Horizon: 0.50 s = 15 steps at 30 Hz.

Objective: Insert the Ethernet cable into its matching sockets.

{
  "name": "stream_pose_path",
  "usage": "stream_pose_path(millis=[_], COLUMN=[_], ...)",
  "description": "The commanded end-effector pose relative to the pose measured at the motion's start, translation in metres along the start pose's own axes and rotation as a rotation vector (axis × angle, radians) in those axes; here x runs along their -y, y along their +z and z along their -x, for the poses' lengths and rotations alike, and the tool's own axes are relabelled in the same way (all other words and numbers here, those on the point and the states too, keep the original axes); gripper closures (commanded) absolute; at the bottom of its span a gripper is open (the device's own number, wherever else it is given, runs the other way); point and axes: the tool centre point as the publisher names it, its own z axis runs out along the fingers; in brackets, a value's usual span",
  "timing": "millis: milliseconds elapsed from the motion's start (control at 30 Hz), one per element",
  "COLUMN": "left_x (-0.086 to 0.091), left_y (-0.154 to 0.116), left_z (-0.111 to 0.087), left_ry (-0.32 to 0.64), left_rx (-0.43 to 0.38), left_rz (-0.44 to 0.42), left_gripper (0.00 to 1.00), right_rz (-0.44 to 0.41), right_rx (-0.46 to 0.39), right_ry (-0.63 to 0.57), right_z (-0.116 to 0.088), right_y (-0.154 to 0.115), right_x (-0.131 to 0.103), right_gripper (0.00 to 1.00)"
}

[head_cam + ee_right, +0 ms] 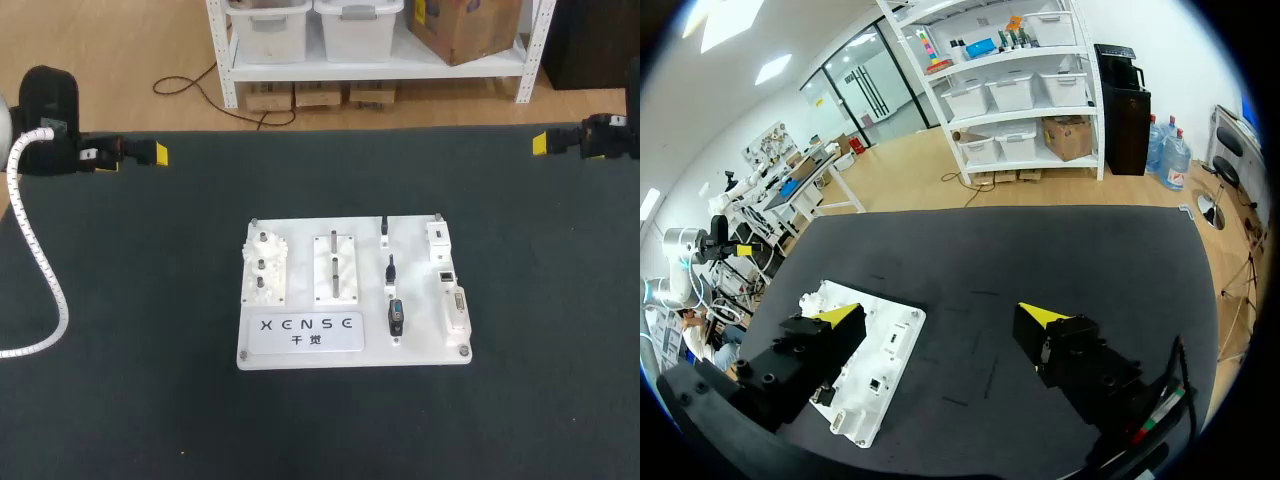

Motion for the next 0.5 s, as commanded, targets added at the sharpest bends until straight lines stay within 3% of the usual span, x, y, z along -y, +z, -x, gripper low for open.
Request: stream_pose_path(millis=[33,233,367,433,500], left_x=[0.001,0.001,0.011,0.026,0.042], left_y=[0.000,0.000,0.015,0.026,0.036], left_z=[0.001,0.001,0.009,0.010,0.010], left_ry=[-0.002,-0.002,0.223,0.385,0.512], left_rx=[-0.006,-0.006,-0.037,-0.017,-0.047], left_rz=[0.009,0.009,-0.146,-0.304,-0.385], left_gripper=[0.00,0.00,0.00,0.00,0.00], right_rz=[0.002,0.002,0.002,0.002,0.002], right_rx=[-0.001,-0.001,-0.001,-0.001,-0.001], right_ry=[0.000,0.000,0.000,0.000,0.000], right_z=[0.000,0.000,0.000,0.000,0.000], right_y=[0.000,0.000,0.000,0.000,0.000], right_x=[0.000,0.000,0.000,0.000,0.000], right_gripper=[0.00,0.00,0.00,0.00,0.00])
